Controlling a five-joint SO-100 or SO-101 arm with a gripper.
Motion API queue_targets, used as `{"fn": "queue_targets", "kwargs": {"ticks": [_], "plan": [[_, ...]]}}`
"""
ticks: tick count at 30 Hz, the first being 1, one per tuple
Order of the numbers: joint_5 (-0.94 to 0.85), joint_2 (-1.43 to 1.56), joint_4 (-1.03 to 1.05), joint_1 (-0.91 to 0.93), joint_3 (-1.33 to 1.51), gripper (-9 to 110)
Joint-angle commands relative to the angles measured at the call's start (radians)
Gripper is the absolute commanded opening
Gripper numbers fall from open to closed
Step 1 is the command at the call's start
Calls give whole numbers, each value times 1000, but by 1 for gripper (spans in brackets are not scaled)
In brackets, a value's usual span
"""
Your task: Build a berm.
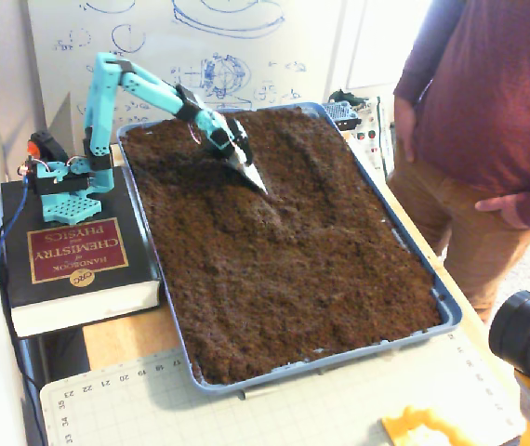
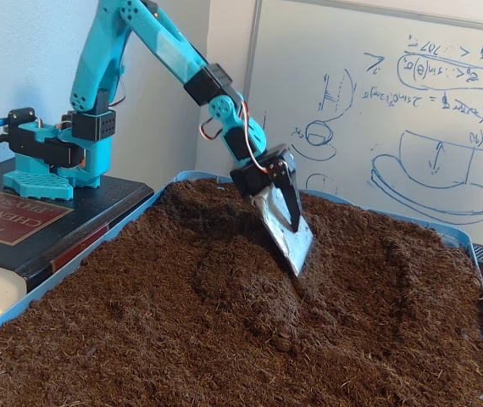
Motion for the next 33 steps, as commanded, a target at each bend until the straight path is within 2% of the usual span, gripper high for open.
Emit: {"fn": "queue_targets", "kwargs": {"ticks": [1, 7, 17, 21, 28, 33], "plan": [[-9, 183, 170, 87, -166, 0], [-98, 66, 426, 175, -561, 0], [-147, -704, 408, 176, -1482, 0], [-310, -910, 408, 186, -1746, 0], [-630, -1039, 408, 272, -1842, 0], [-643, -1097, 408, 348, -1842, 1]]}}
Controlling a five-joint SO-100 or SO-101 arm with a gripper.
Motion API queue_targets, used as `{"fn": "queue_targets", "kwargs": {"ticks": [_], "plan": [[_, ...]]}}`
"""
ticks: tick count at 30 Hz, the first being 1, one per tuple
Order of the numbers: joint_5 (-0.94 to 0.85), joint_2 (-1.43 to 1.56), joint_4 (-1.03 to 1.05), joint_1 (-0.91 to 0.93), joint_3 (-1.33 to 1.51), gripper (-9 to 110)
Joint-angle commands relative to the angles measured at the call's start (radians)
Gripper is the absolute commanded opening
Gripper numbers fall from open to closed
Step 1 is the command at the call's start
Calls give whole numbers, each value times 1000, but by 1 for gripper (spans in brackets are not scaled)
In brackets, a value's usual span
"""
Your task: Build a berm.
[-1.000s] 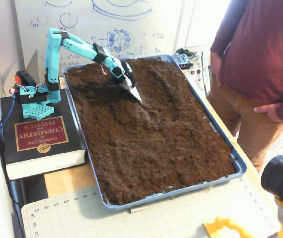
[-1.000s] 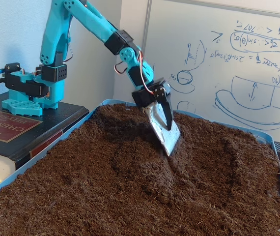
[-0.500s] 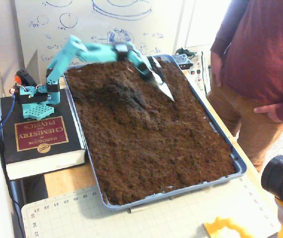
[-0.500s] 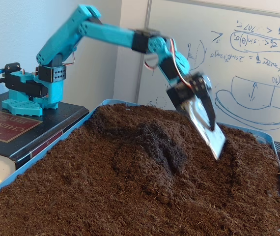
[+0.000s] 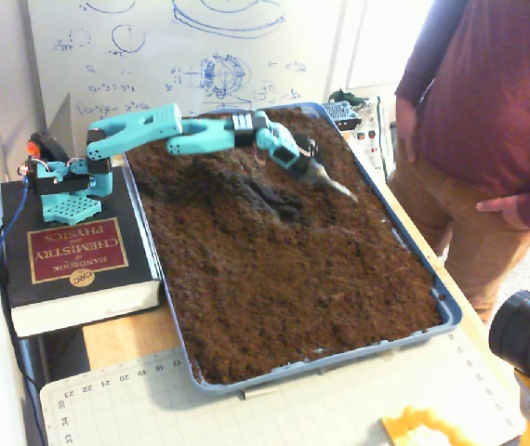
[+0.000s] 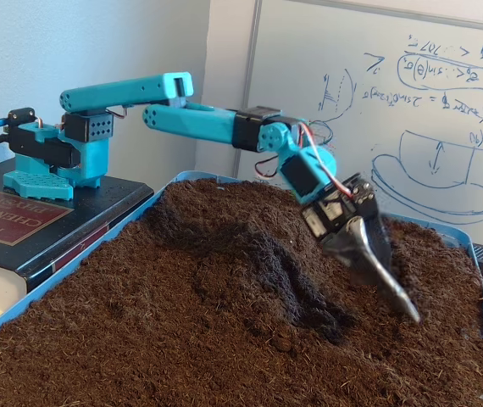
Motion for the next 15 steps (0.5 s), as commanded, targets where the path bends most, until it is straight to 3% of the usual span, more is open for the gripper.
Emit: {"fn": "queue_targets", "kwargs": {"ticks": [1, 15], "plan": [[-5, 9, -5, 77, -106, 1], [370, -230, -6, 112, -121, 1]]}}
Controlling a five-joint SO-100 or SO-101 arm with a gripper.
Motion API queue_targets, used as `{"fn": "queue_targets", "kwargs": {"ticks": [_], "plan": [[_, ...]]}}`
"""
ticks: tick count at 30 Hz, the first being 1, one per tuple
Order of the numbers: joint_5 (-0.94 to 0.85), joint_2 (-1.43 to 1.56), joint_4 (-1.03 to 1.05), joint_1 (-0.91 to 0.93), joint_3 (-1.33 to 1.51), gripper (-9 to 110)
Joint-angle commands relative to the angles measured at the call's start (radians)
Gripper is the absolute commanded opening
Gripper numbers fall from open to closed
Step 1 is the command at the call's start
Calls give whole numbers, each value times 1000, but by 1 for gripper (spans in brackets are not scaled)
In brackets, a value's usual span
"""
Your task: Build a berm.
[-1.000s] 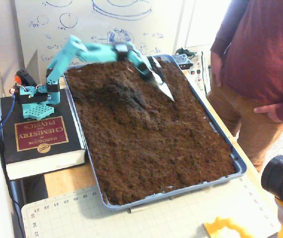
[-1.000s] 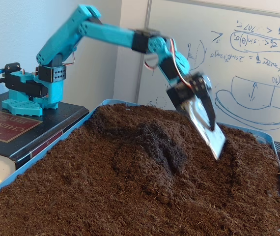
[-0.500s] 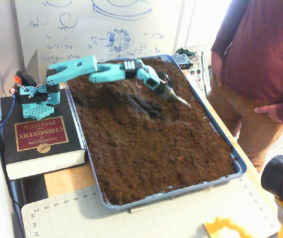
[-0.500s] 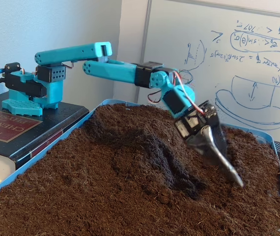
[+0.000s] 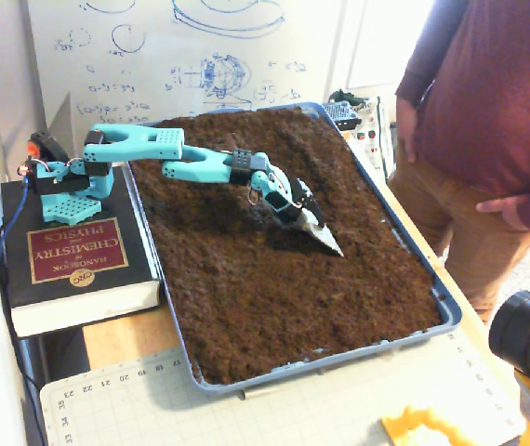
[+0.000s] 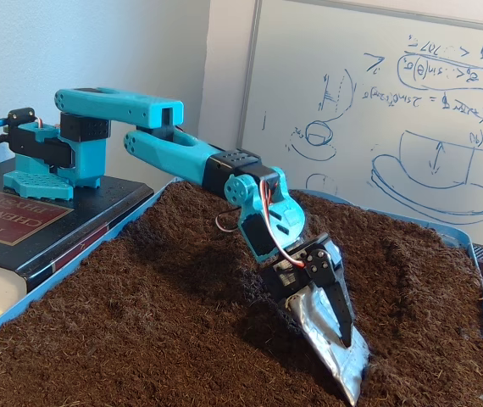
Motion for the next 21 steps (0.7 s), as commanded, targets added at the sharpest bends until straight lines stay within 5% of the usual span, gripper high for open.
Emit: {"fn": "queue_targets", "kwargs": {"ticks": [1, 21], "plan": [[49, 0, 8, 20, -14, 1], [-195, 121, 21, 127, 296, 1]]}}
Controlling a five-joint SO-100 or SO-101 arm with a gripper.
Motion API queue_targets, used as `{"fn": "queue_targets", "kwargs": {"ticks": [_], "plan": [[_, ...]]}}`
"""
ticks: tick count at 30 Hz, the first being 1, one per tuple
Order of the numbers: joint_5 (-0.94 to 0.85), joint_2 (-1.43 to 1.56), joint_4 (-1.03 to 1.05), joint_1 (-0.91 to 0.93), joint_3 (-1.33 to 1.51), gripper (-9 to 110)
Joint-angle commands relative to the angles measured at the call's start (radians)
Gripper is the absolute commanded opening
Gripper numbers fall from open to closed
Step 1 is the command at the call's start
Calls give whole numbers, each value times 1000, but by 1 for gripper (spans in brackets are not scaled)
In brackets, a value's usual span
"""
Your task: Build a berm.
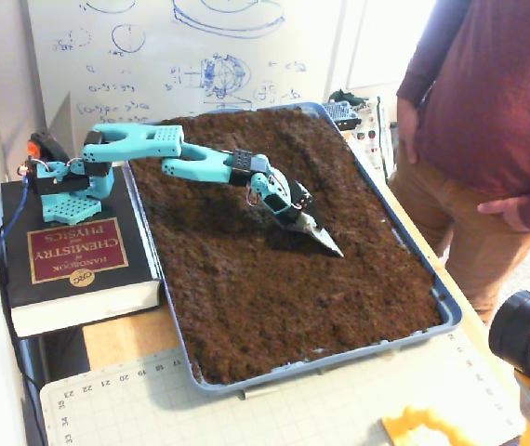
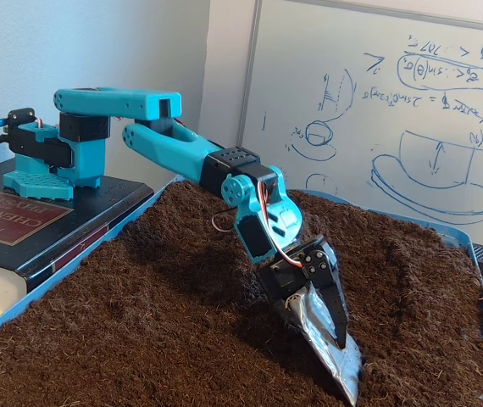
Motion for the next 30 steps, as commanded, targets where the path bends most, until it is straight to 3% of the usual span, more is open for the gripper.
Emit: {"fn": "queue_targets", "kwargs": {"ticks": [1, 19, 30], "plan": [[-23, 32, 26, 101, 138, 1], [-21, 535, 17, 120, 822, 1], [-21, 721, 26, 121, 951, 1]]}}
